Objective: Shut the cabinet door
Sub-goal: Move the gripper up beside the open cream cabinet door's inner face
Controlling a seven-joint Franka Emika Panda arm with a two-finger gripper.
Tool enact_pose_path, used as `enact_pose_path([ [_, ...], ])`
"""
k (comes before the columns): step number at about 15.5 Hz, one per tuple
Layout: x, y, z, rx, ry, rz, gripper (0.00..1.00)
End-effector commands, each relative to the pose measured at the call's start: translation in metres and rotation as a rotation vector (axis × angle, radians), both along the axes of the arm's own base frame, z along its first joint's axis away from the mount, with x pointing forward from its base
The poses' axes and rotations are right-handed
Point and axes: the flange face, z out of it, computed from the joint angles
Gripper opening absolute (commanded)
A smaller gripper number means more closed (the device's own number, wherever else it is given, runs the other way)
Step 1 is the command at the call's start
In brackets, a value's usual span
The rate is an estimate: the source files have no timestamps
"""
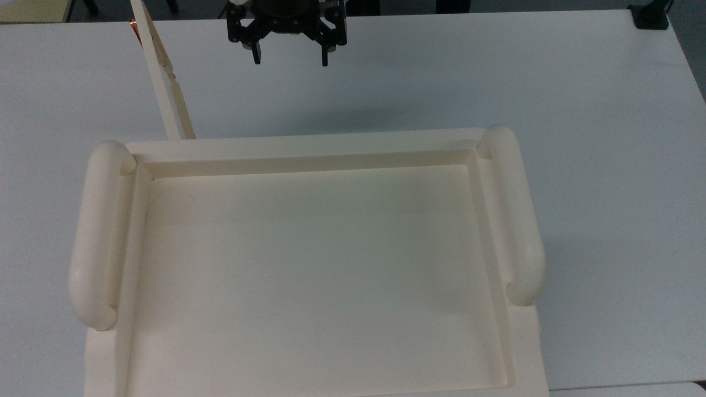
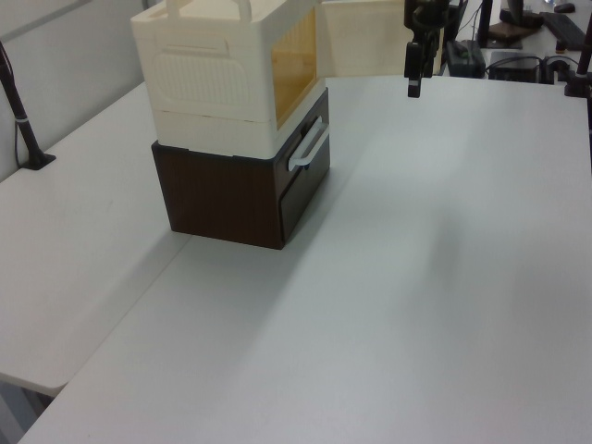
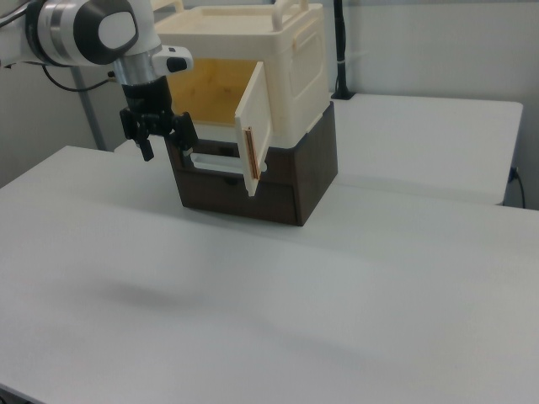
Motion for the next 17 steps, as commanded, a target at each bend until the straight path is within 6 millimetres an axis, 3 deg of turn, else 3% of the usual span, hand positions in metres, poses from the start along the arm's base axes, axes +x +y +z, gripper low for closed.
enact_pose_path([
  [1,-0.0086,-0.011,0.0052,0.003,-0.004,-0.002,1.0],
  [8,-0.0087,-0.0121,0.0063,0.001,-0.007,0.002,1.0],
  [9,-0.0089,-0.013,0.0061,0.001,-0.005,0.0,0.91],
  [11,-0.0087,-0.013,0.0063,0.001,-0.007,0.002,0.55],
  [14,-0.0089,-0.013,0.0061,0.001,-0.005,0.005,0.13],
  [15,-0.0089,-0.013,0.0061,0.001,-0.005,0.005,0.03],
  [17,-0.0089,-0.013,0.0061,0.001,-0.005,0.005,0.0],
])
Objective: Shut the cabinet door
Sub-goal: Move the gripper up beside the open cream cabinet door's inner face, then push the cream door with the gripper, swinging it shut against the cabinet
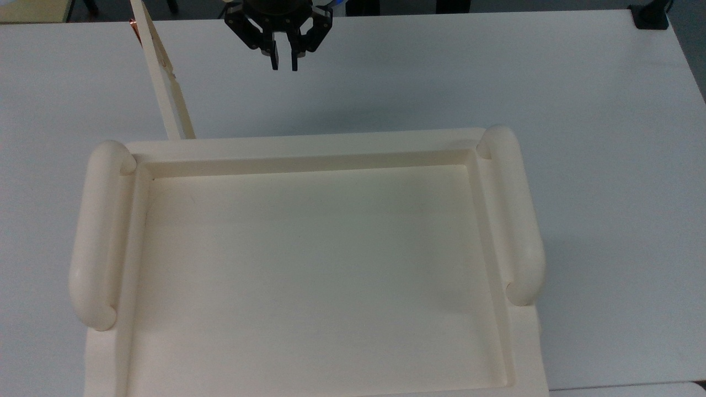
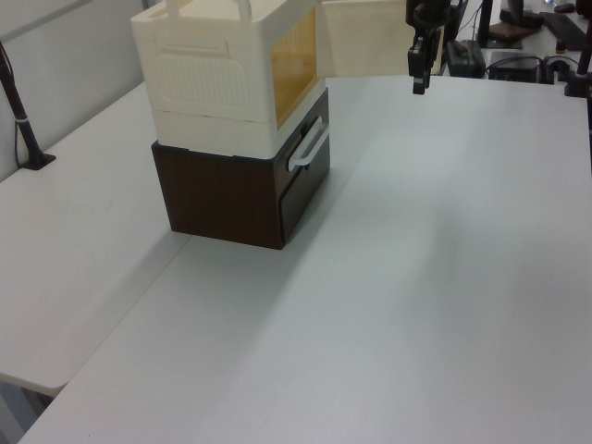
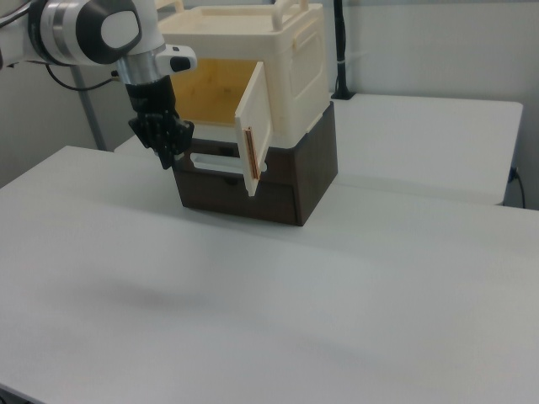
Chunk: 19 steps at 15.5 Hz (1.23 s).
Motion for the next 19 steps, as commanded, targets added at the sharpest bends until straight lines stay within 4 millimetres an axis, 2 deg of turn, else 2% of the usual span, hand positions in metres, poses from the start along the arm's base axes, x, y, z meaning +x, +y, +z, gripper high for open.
enact_pose_path([
  [1,-0.009,-0.004,0.005,0.001,-0.002,0.02,0.0],
  [4,-0.009,-0.004,0.01,0.001,-0.014,0.02,0.0],
  [6,-0.007,-0.006,0.027,0.002,-0.047,0.015,0.0],
  [8,-0.008,-0.018,0.056,0.004,-0.107,-0.007,0.0],
  [11,-0.015,-0.022,0.101,0.006,-0.196,-0.015,0.0],
  [14,-0.022,-0.05,0.132,-0.002,-0.264,-0.062,0.0],
  [16,-0.024,-0.07,0.143,-0.006,-0.293,-0.095,0.0],
  [19,-0.026,-0.114,0.165,-0.032,-0.387,-0.132,0.0],
])
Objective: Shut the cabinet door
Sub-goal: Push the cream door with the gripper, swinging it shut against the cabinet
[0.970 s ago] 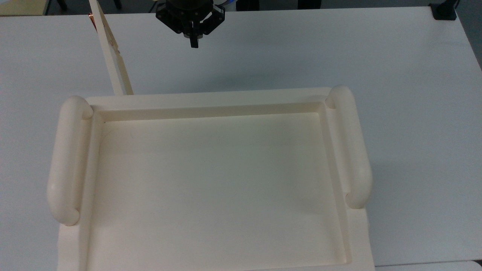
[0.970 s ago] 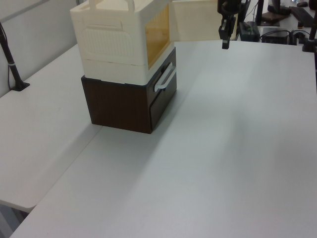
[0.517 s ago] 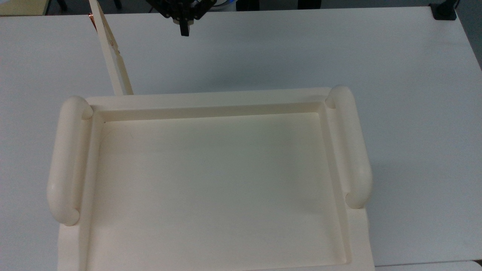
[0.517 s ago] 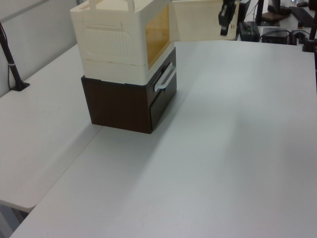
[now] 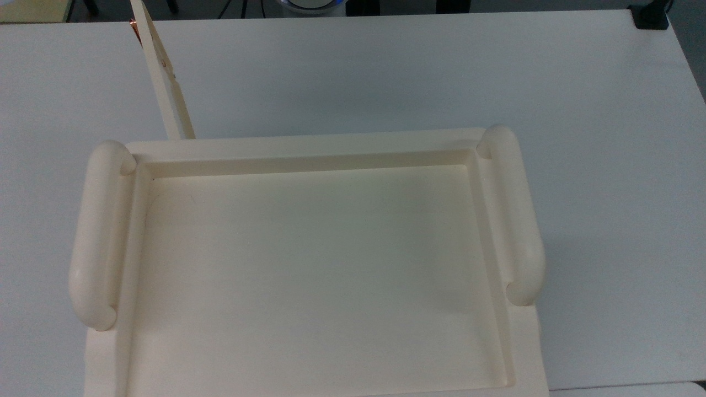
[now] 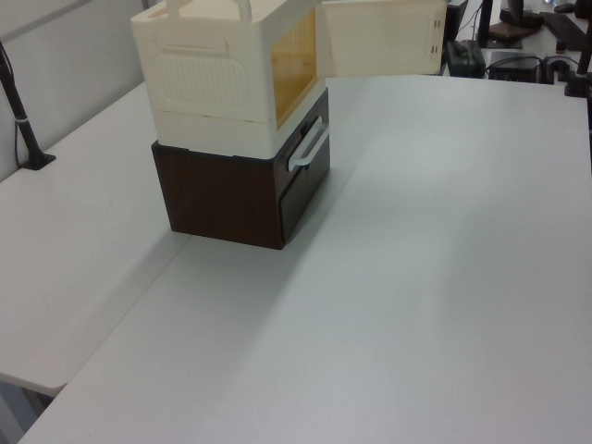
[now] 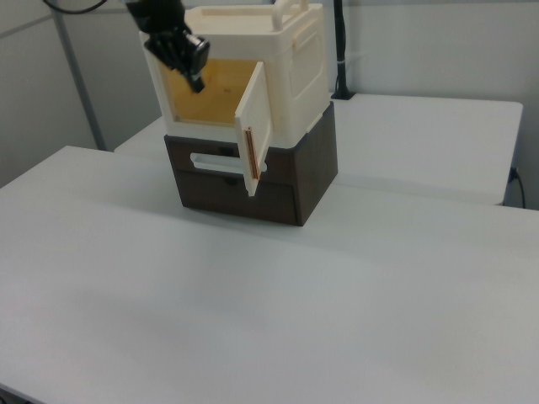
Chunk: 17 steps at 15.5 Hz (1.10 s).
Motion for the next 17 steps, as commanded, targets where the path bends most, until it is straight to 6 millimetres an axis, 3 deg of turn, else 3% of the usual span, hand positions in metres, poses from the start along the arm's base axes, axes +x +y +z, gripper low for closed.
enact_pose_path([
  [1,0.0,-0.046,0.018,-0.033,-0.098,-0.015,0.0],
  [6,0.0,-0.098,0.012,-0.082,-0.129,-0.001,0.0],
  [10,0.008,-0.114,-0.016,-0.106,-0.065,0.069,0.0],
  [15,0.017,-0.096,-0.044,-0.067,0.001,0.109,0.0],
  [17,0.021,-0.072,-0.048,0.008,0.011,0.15,0.0],
])
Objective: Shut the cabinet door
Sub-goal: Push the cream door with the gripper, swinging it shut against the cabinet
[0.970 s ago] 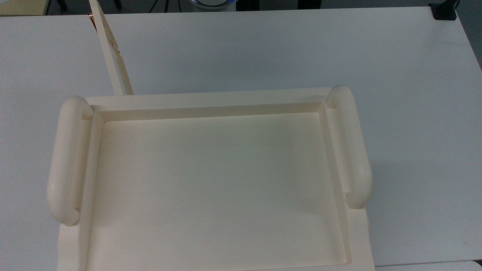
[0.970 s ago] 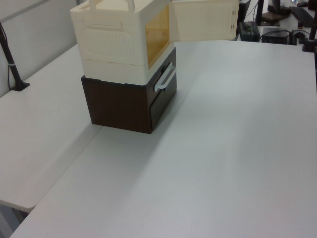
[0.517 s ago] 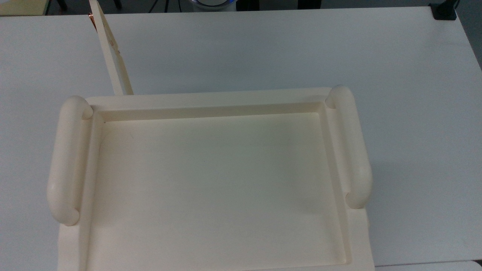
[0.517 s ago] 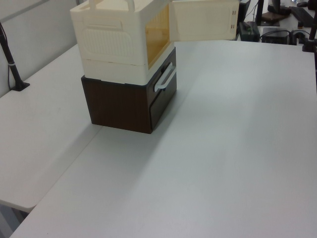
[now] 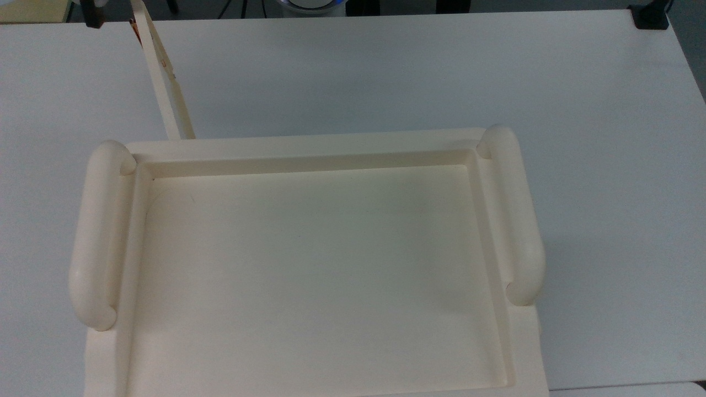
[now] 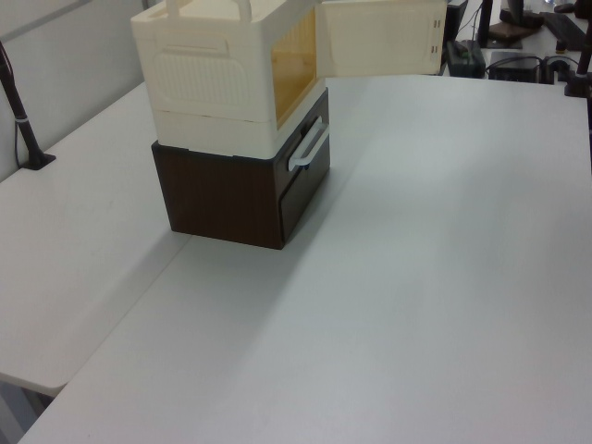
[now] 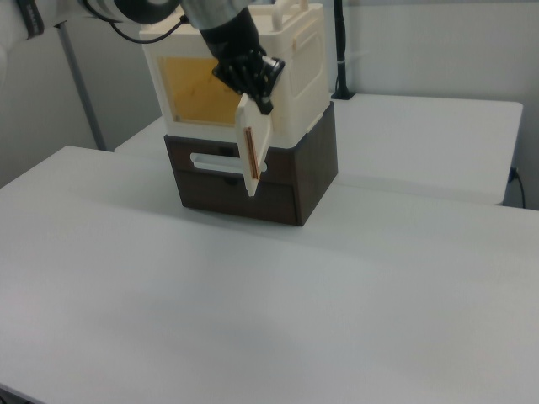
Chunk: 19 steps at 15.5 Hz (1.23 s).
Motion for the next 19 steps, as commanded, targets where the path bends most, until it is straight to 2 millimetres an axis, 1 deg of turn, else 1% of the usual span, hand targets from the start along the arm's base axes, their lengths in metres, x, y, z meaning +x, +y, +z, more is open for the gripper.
enact_pose_path([
  [1,0.001,0.047,-0.005,0.132,0.014,0.101,0.0],
  [3,0.006,0.084,0.0,0.201,-0.005,0.154,0.0],
  [4,0.006,0.095,0.002,0.22,-0.01,0.172,0.0],
  [5,0.006,0.1,0.003,0.229,-0.012,0.173,0.0],
  [7,0.006,0.101,0.004,0.23,-0.014,0.169,0.0],
  [11,0.011,0.102,-0.003,0.229,-0.01,0.169,0.0],
  [13,0.013,0.107,-0.004,0.23,-0.012,0.179,0.0],
  [16,0.027,0.126,-0.009,0.225,-0.06,0.207,0.0],
  [19,0.047,0.156,-0.02,0.225,-0.119,0.245,0.0],
])
